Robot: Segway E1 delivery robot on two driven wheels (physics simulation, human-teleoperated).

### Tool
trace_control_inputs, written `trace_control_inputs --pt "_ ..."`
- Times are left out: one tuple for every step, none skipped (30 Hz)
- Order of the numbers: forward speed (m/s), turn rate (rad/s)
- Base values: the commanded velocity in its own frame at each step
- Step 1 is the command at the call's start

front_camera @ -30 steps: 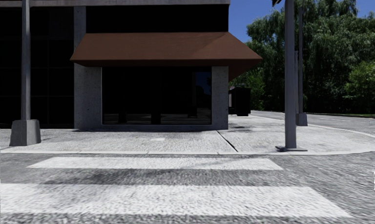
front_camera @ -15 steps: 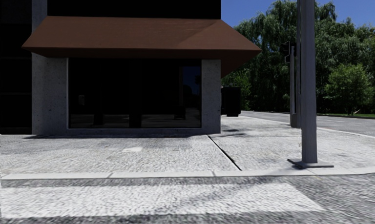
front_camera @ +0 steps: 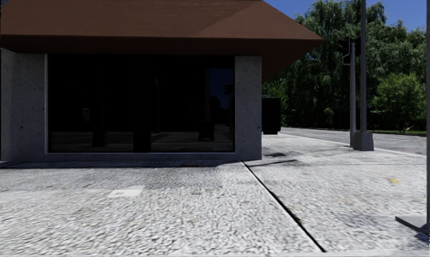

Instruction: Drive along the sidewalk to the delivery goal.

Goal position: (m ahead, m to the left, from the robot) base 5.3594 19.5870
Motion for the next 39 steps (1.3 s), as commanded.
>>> trace_control_inputs --pt "1.98 0.00" --pt "1.84 0.00" --pt "1.66 0.00" --pt "1.60 0.00" --pt "1.58 0.00" --pt "1.57 0.00" --pt "1.57 0.00" --pt "1.55 0.00" --pt "1.55 0.00" --pt "1.53 0.00" --pt "1.52 0.00" --pt "1.52 0.00" --pt "1.52 0.15" --pt "1.52 0.50" --pt "1.52 0.50" --pt "1.52 0.75" --pt "1.52 0.96" --pt "1.52 1.11" --pt "1.52 1.16" --pt "1.52 1.17" --pt "1.52 1.18" --pt "1.52 1.18" --pt "1.52 1.18" --pt "1.52 1.18" --pt "1.52 1.18" --pt "1.52 1.18" --pt "1.52 1.19" --pt "1.52 1.19" --pt "1.51 1.19" --pt "1.51 1.19" --pt "1.51 1.19" --pt "1.51 1.19" --pt "1.51 1.19" --pt "1.51 1.19" --pt "1.51 1.19" --pt "1.51 1.19" --pt "1.51 1.19" --pt "1.51 1.19" --pt "1.51 1.19"
